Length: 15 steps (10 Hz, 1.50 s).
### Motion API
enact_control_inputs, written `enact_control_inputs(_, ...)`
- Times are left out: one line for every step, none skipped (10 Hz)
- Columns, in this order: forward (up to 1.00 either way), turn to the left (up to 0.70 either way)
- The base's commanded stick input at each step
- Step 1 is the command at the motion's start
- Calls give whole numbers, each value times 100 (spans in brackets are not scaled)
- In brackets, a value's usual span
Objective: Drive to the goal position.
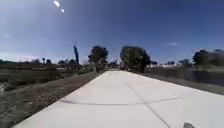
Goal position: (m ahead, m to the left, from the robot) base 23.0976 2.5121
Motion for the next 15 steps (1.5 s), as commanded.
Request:
enact_control_inputs(100, 0)
enact_control_inputs(100, 0)
enact_control_inputs(100, 0)
enact_control_inputs(100, 0)
enact_control_inputs(100, 0)
enact_control_inputs(100, 0)
enact_control_inputs(100, 0)
enact_control_inputs(100, 0)
enact_control_inputs(100, 8)
enact_control_inputs(100, 30)
enact_control_inputs(100, 16)
enact_control_inputs(100, 0)
enact_control_inputs(100, 0)
enact_control_inputs(100, 0)
enact_control_inputs(100, 0)
